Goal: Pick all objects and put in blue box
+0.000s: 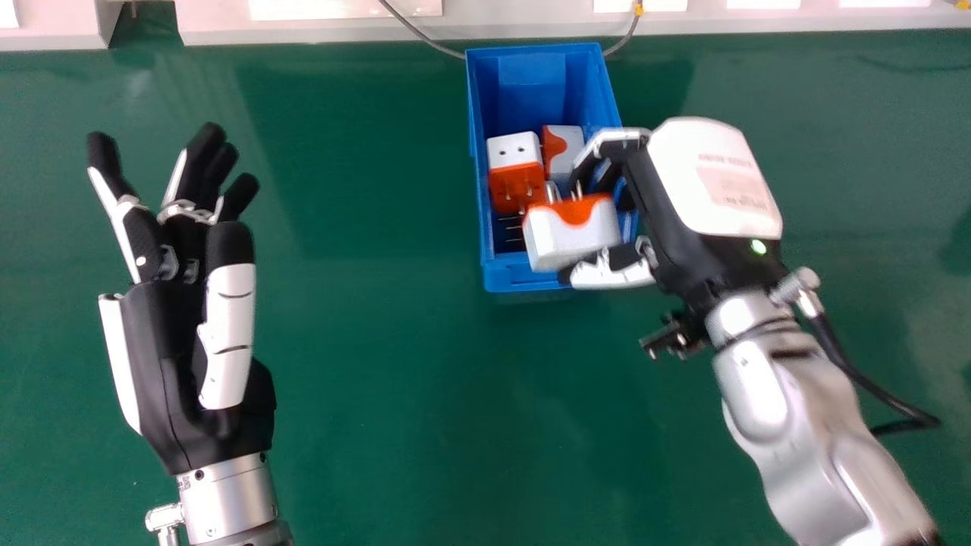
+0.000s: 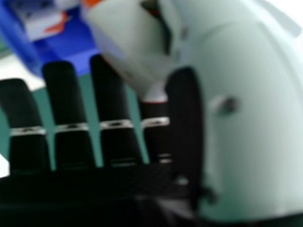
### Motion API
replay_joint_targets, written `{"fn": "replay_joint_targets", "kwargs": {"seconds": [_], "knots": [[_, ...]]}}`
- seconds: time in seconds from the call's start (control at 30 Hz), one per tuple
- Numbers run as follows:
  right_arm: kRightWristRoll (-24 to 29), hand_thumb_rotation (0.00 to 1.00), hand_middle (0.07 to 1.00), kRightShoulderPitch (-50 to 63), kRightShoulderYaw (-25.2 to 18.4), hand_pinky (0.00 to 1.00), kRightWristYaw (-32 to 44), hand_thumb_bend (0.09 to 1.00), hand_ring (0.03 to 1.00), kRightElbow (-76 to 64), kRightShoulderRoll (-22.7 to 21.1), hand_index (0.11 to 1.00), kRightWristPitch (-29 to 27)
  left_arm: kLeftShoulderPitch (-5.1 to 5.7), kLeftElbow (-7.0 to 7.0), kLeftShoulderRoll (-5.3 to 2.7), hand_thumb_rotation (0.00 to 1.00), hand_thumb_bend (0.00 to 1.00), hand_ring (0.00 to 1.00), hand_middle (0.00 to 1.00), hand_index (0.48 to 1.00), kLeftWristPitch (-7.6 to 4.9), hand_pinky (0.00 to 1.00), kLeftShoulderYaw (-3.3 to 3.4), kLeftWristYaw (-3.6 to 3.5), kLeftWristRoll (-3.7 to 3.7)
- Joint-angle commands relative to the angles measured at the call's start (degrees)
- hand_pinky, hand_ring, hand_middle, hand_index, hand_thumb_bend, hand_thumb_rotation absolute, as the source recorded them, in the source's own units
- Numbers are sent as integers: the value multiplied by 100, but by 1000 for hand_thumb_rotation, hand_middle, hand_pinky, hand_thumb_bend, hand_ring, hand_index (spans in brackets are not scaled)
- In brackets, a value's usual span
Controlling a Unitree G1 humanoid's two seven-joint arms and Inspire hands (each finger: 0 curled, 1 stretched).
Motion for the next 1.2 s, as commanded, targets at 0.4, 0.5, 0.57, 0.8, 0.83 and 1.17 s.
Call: {"fn": "replay_joint_targets", "kwargs": {"seconds": [0.4,0.5,0.57,0.8,0.83,1.17], "knots": [[-83,0,509,-1486,518,368,-1318,497,473,2491,218,503,-470,-57,-148,-298,570,644,876,873,864,-82,857,-32,-66,-79],[-212,0,672,-1325,655,440,-896,622,598,2073,203,604,29,-76,-141,-304,572,648,875,874,864,-74,855,-24,-57,-65],[-214,11,915,-1175,692,635,-615,839,879,1758,241,811,345,-94,-115,-302,577,654,873,871,863,-90,853,-16,-60,-60],[-284,87,997,-683,778,957,-622,977,995,1052,258,985,707,-83,-140,-314,572,663,871,864,861,-59,853,-28,-61,-80],[-288,87,997,-586,770,957,-633,977,995,879,230,985,695,-76,-141,-314,572,663,871,864,861,-67,853,-28,-60,-71],[26,205,1000,921,550,791,-1787,934,979,-613,123,996,-584,39,-215,-323,579,662,873,869,863,-82,845,-43,-50,1]]}}
